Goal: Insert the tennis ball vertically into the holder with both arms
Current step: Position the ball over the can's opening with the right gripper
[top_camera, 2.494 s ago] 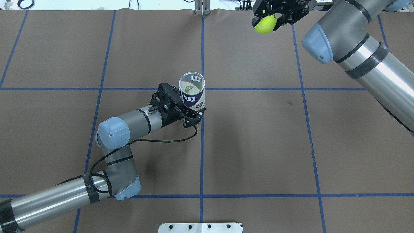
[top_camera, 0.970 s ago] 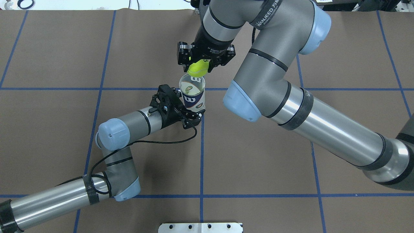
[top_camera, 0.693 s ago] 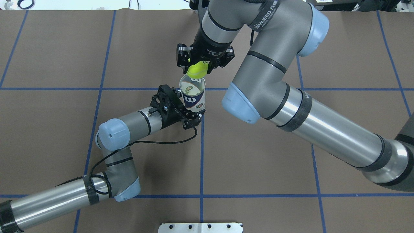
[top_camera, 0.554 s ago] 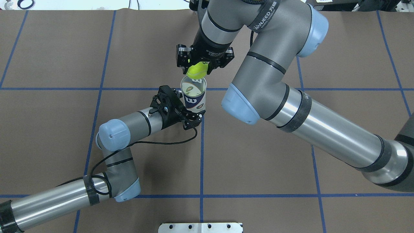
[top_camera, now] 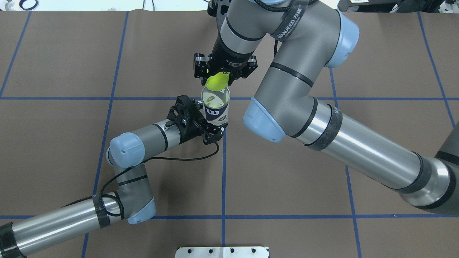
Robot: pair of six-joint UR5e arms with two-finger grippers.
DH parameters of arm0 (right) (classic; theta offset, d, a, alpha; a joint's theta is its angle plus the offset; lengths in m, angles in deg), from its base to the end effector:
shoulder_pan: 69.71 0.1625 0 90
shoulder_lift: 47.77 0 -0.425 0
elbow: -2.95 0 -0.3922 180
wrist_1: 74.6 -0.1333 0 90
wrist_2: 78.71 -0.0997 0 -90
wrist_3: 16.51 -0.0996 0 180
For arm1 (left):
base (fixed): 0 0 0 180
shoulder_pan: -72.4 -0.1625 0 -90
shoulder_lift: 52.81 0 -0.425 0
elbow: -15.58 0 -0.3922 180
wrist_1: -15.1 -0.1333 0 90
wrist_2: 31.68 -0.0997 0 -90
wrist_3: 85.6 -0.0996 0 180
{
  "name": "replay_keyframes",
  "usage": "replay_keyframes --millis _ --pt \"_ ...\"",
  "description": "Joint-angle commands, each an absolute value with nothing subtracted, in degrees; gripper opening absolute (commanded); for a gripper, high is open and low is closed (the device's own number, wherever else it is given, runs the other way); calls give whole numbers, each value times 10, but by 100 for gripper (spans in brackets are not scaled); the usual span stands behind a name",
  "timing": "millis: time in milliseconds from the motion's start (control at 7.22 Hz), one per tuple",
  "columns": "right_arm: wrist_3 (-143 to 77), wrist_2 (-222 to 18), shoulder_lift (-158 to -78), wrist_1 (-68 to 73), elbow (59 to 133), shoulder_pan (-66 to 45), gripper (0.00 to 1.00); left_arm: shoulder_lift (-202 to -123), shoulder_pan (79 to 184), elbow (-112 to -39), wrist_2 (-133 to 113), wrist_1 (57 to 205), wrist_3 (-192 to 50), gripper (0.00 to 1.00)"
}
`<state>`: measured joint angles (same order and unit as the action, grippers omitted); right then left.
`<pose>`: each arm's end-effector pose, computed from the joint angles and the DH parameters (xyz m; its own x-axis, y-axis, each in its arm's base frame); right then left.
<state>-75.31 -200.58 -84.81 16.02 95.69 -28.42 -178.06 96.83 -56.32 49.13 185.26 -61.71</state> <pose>-0.4627 -0.5138 0.0612 0.4897 -0.1554 0.8579 0.0217 0.9858 0.1662 0.5801 -0.4274 0.2825 0.4582 0.7832 -0.4203 0.3297 0.2893 0.8987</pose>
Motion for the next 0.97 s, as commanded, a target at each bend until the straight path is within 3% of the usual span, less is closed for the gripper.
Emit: replay_keyframes --millis 0,831 --pt "-753 -2005 -849 160 958 -285 0 -1781 968 -563 492 1853 -618 99" --pt "-753 -2003 -851 160 959 -286 0 -1781 969 -561 492 1847 -620 99"
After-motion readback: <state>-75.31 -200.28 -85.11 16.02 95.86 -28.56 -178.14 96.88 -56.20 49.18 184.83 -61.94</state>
